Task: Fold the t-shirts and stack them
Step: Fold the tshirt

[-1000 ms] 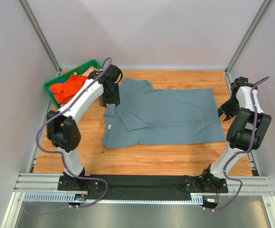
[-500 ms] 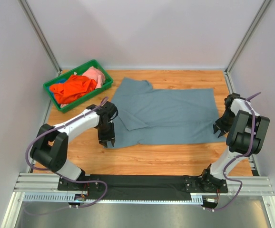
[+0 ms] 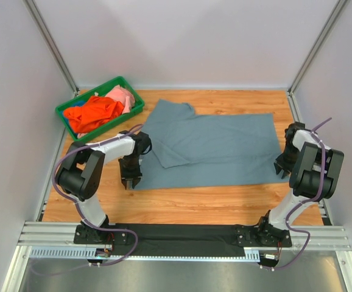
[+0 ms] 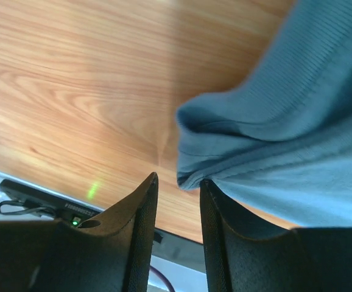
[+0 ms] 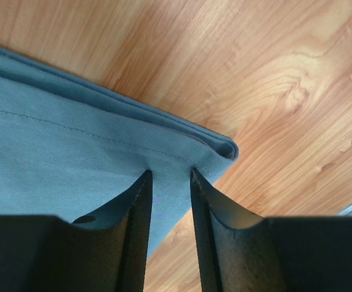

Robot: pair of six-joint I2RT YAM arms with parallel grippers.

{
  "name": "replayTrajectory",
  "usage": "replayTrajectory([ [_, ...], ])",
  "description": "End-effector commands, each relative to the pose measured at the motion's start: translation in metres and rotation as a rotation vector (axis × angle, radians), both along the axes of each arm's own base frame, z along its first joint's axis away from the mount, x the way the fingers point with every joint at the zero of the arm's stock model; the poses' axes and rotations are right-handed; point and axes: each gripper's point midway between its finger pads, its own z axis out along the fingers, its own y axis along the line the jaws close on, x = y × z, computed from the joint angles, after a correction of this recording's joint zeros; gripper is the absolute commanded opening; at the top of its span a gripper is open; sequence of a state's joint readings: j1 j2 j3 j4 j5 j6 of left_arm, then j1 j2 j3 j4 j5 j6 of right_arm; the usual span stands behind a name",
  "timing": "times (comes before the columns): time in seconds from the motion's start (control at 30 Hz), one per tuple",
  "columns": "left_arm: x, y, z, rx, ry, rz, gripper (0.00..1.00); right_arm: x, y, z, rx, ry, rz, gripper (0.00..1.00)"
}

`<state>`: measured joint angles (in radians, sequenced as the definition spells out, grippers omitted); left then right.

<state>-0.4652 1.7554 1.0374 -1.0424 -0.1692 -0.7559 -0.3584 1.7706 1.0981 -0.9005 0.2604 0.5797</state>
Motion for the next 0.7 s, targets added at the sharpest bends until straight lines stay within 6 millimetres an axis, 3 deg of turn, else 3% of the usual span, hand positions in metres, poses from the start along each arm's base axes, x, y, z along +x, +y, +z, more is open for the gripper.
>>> replayTrajectory([
  [0.0, 0.012, 0.025, 0.015, 0.098, -0.045, 0.029, 0.4, -0.012, -0.012, -0.012, -0.082, 0.038, -0.016, 0.32],
  [0.17, 0.016, 0.024, 0.034, 0.087, -0.072, 0.042, 0.41, -0.024, -0.009, -0.003, -0.084, 0.047, -0.02, 0.32],
  [0.27, 0.024, 0.017, 0.069, 0.033, -0.152, 0.048, 0.44, -0.023, 0.008, 0.016, -0.024, 0.014, 0.002, 0.32],
  [0.33, 0.041, 0.0, 0.101, -0.07, -0.256, 0.051, 0.48, -0.018, 0.016, 0.038, -0.028, -0.035, 0.026, 0.33],
  [0.43, 0.069, -0.031, 0.132, -0.237, -0.385, 0.067, 0.52, -0.009, 0.023, 0.069, -0.012, -0.117, 0.029, 0.35],
  [0.5, 0.086, -0.058, 0.137, -0.366, -0.429, 0.069, 0.53, 0.004, 0.031, 0.088, -0.004, -0.167, 0.056, 0.35],
  [0.67, 0.114, -0.099, 0.106, -0.503, -0.376, 0.141, 0.52, 0.021, 0.061, 0.113, 0.025, -0.233, 0.143, 0.34],
])
